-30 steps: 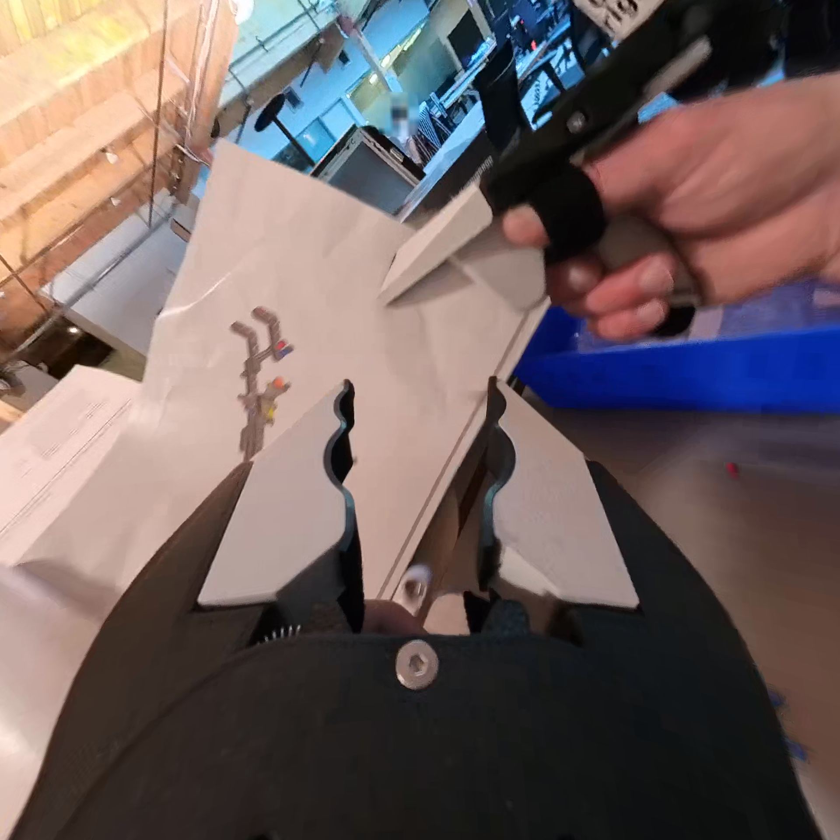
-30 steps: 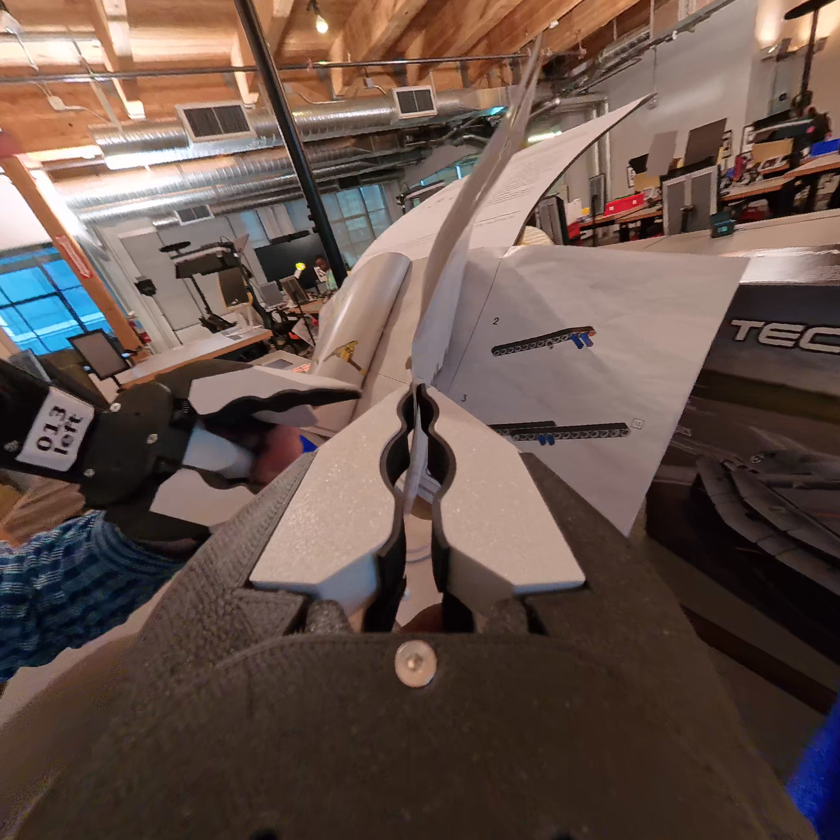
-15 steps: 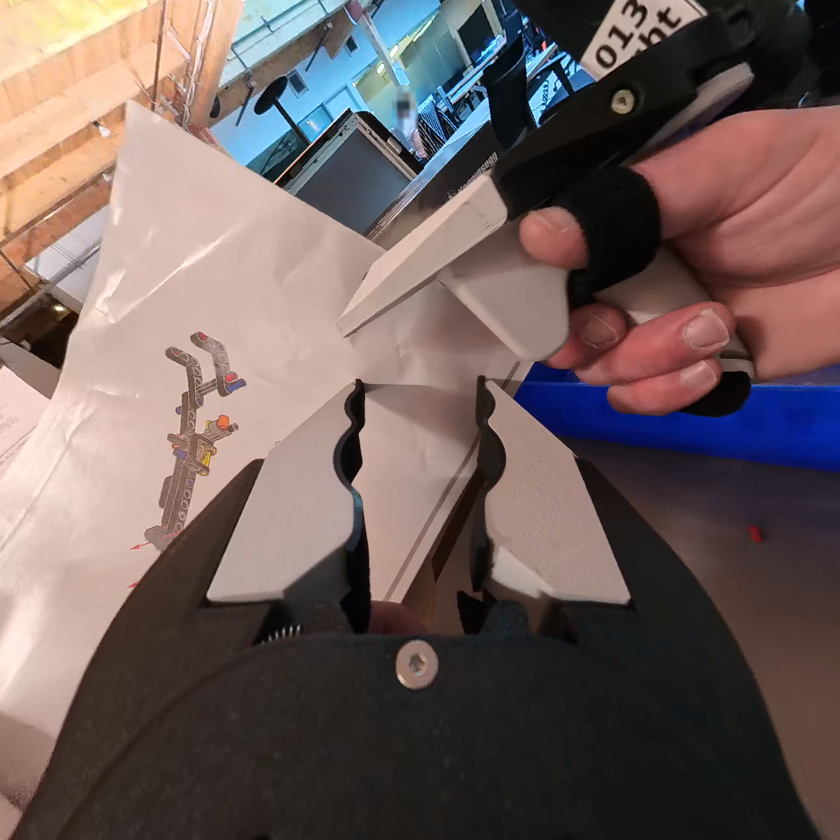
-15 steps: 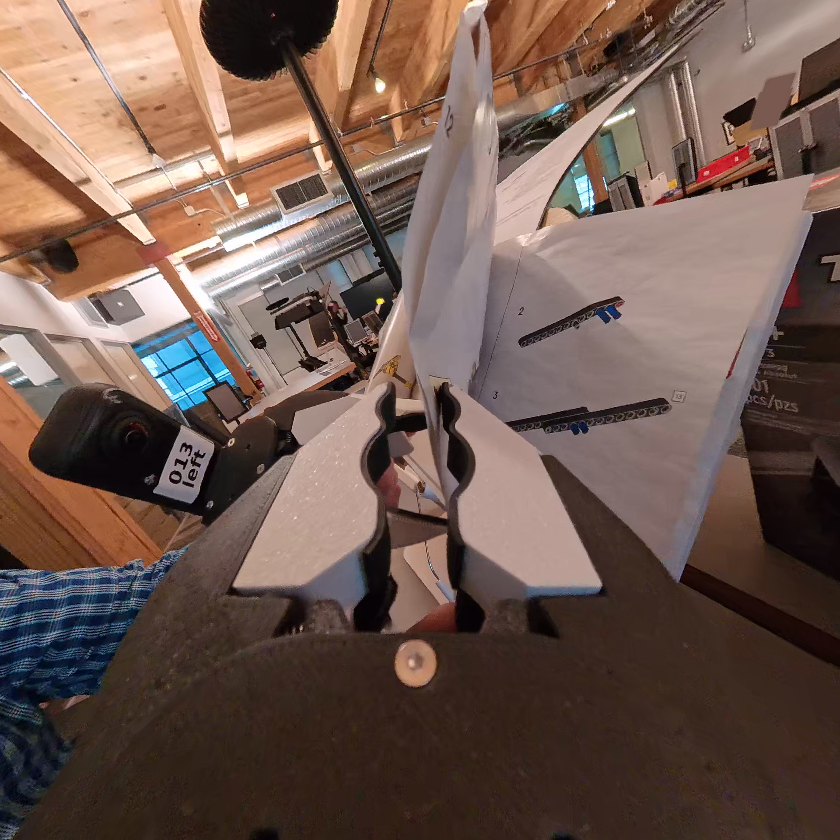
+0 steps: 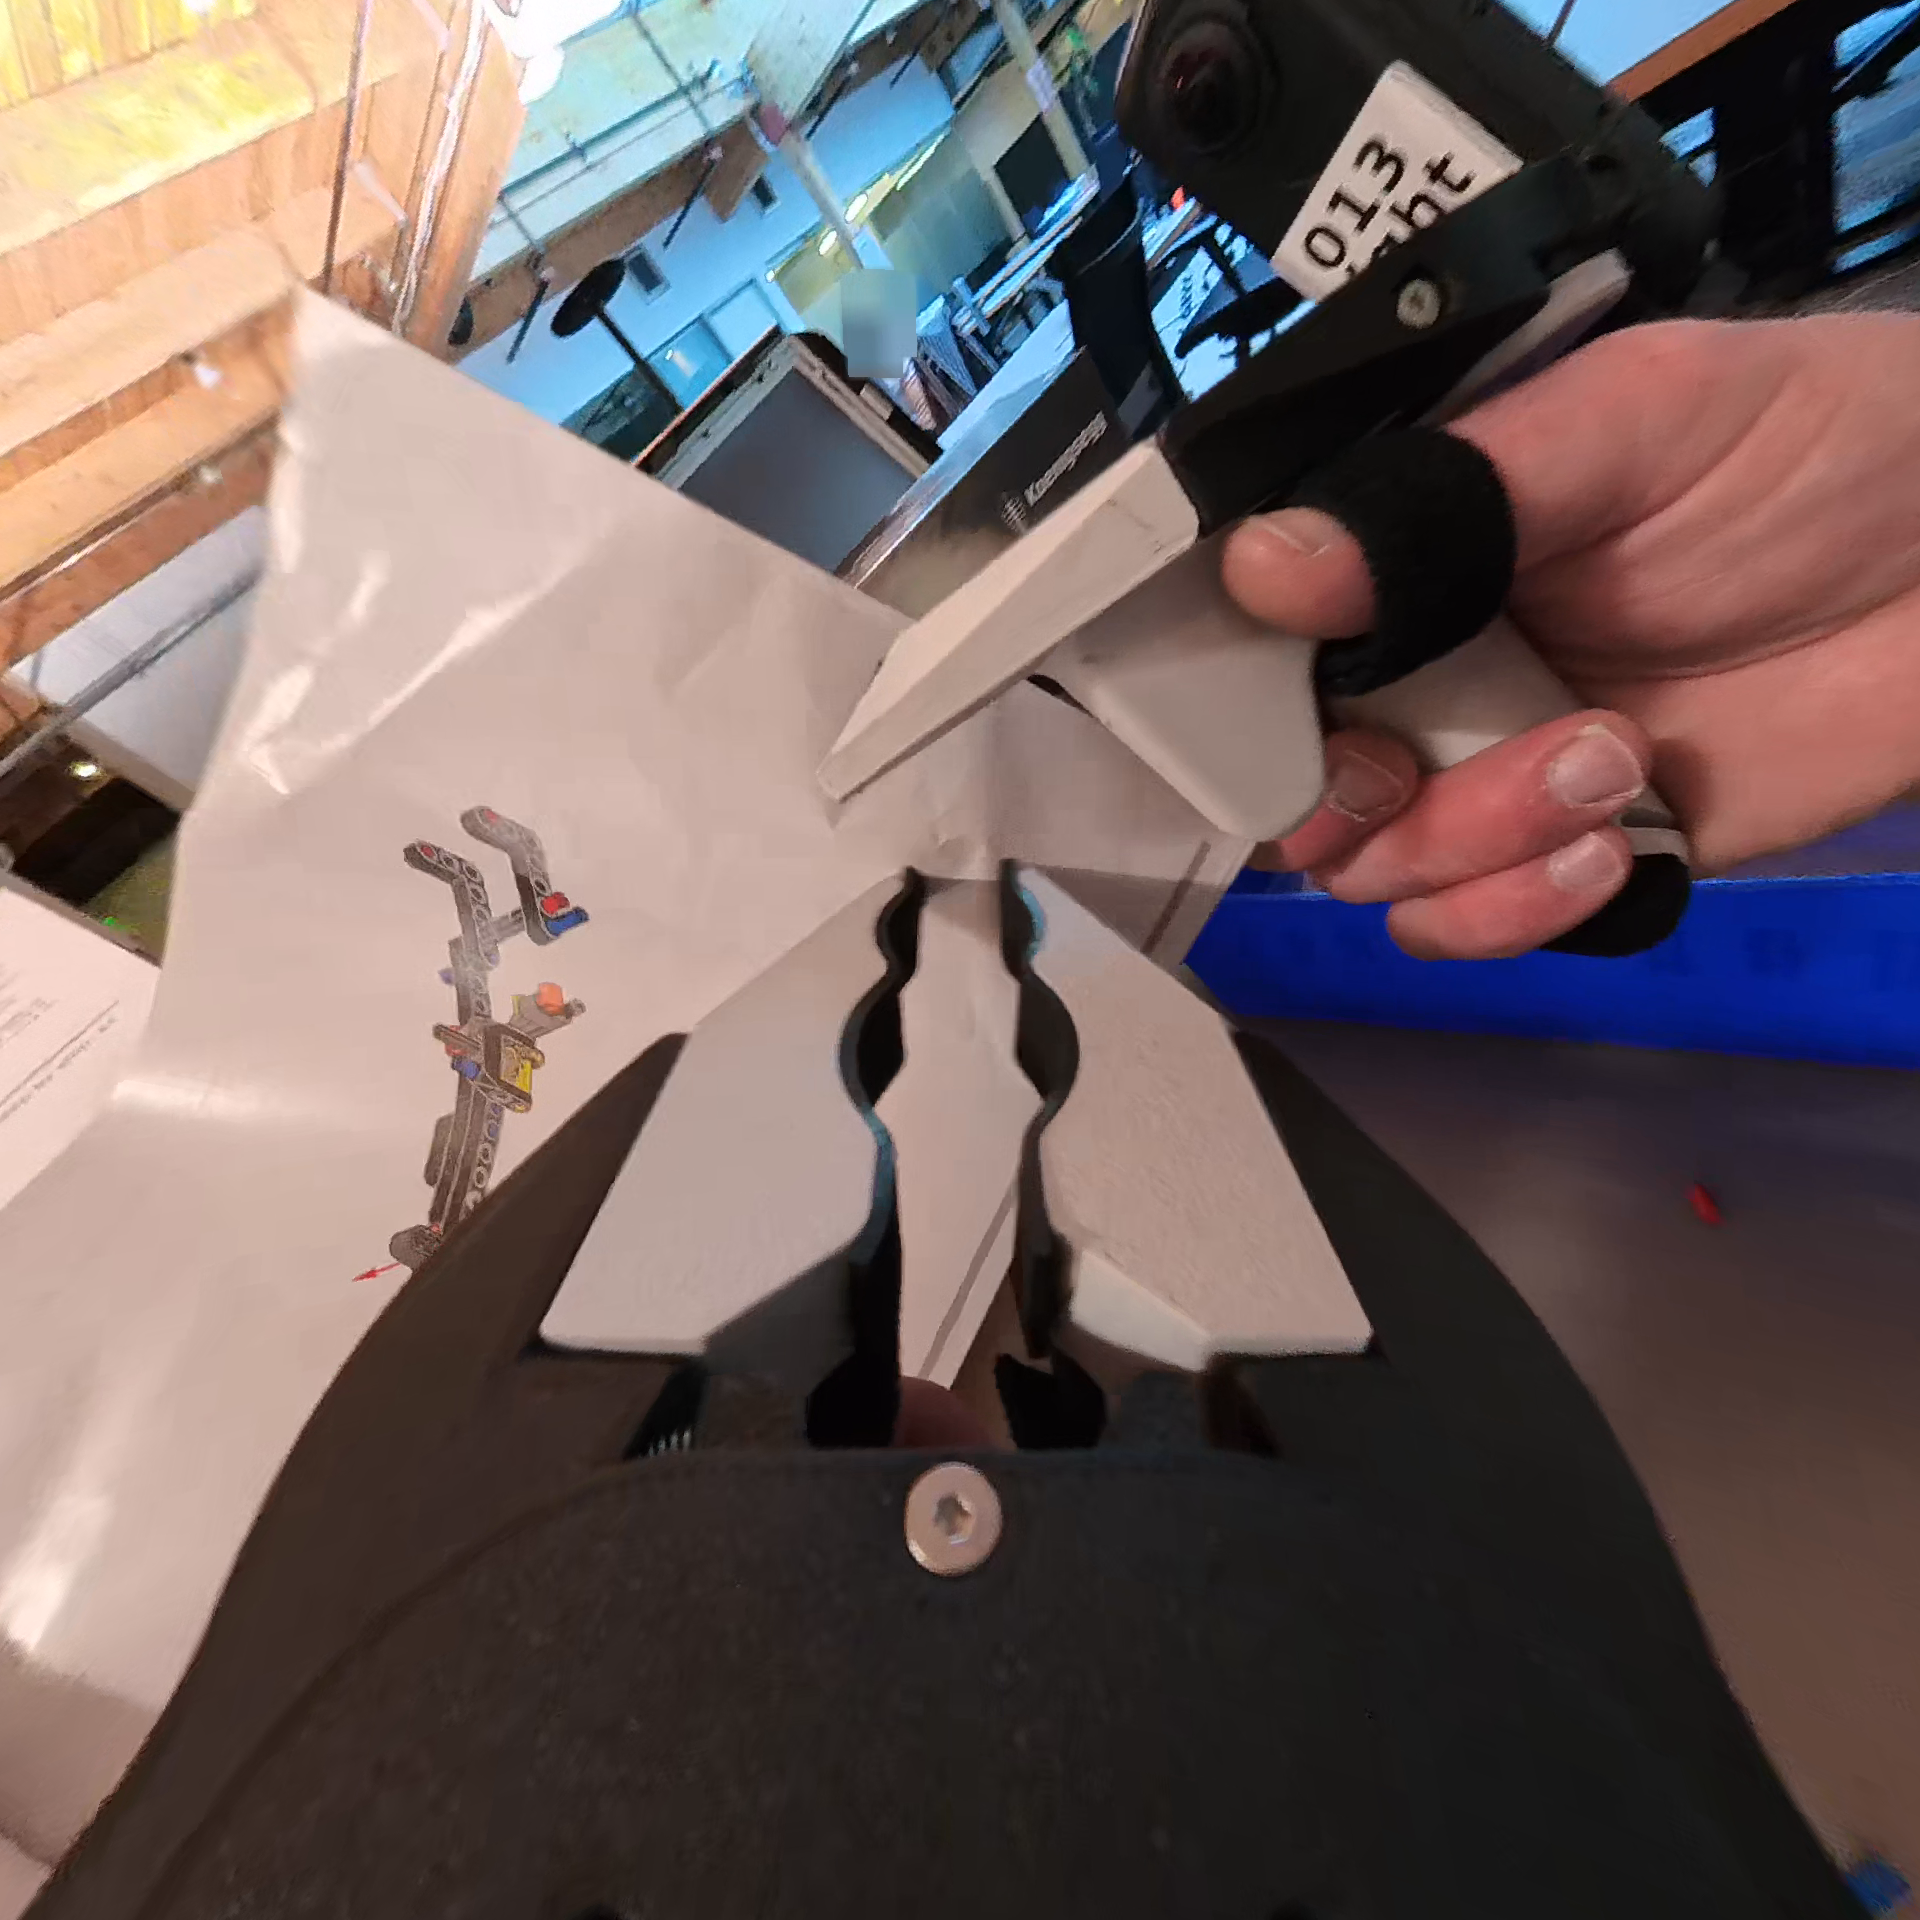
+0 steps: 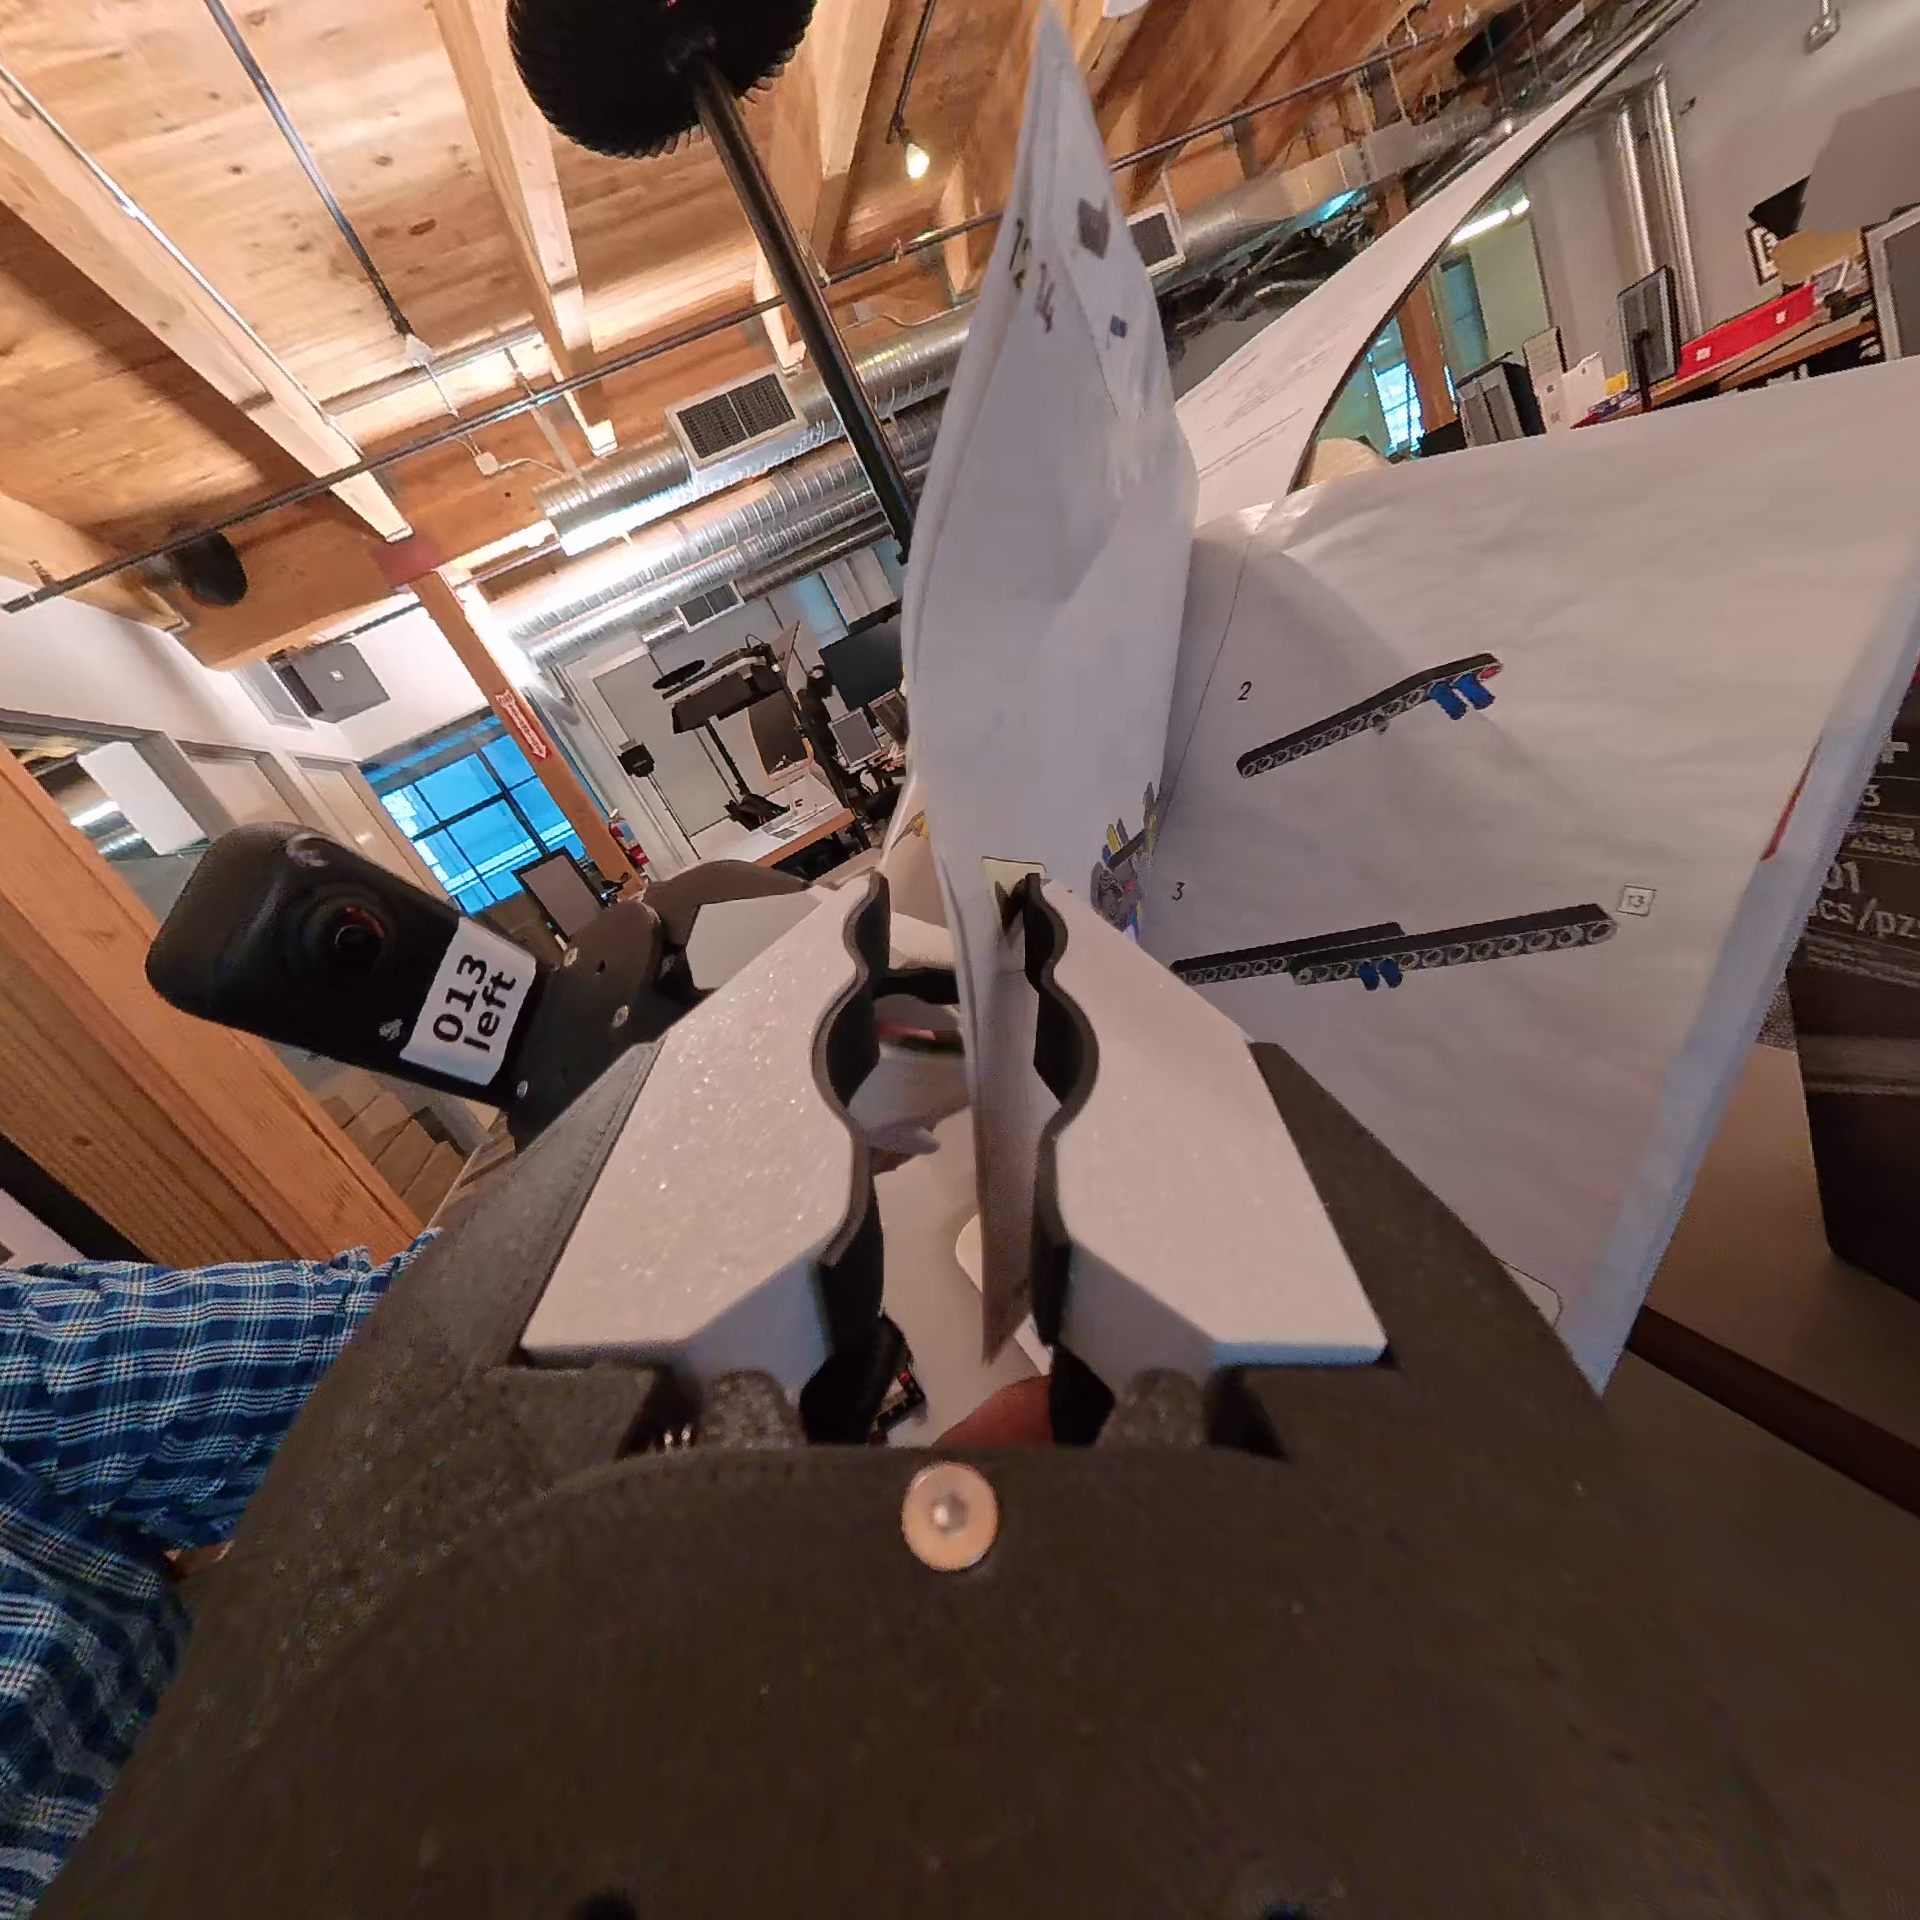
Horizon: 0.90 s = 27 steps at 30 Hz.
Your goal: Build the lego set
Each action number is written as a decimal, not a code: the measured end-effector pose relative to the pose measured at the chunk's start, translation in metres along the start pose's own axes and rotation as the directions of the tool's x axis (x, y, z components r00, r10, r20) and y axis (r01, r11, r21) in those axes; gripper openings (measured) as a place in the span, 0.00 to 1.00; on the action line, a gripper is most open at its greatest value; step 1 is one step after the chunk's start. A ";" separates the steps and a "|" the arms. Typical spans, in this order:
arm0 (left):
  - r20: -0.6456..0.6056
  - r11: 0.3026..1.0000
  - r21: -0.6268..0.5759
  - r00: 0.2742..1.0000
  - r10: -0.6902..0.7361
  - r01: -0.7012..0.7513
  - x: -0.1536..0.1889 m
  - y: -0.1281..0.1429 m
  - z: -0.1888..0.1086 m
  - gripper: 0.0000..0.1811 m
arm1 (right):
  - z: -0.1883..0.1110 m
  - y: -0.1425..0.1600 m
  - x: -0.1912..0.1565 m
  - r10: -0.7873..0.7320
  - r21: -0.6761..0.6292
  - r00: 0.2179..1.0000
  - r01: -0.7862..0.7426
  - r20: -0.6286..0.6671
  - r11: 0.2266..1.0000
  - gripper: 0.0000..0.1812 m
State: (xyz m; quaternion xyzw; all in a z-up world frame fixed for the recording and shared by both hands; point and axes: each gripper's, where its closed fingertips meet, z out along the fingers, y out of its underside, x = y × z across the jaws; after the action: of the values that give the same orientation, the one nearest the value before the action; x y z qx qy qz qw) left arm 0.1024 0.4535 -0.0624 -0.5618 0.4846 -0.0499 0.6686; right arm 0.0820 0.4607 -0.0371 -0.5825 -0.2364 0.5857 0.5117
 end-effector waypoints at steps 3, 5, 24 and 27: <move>-0.002 1.000 0.005 1.000 -0.004 0.004 -0.004 -0.002 -0.001 0.01 | 0.002 0.003 -0.005 -0.004 -0.018 1.000 0.005 0.020 1.000 0.13; -0.014 1.000 0.014 1.000 -0.018 0.018 -0.005 -0.004 0.000 0.02 | 0.002 0.002 -0.006 -0.010 -0.016 1.000 0.010 0.015 1.000 0.13; 0.047 0.999 0.041 0.999 -0.025 0.023 -0.008 -0.005 0.006 0.00 | 0.005 0.003 -0.011 -0.019 -0.024 1.000 0.019 0.021 1.000 0.15; 0.049 0.999 0.045 0.998 -0.031 0.029 -0.008 -0.005 0.007 0.00 | 0.005 0.003 -0.011 -0.018 -0.023 1.000 0.019 0.023 1.000 0.15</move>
State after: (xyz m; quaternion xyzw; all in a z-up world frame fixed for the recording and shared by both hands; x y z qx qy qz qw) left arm 0.1051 0.4617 -0.0547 -0.5553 0.4581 -0.0566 0.6918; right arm 0.0744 0.4514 -0.0334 -0.5794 -0.2544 0.5848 0.5076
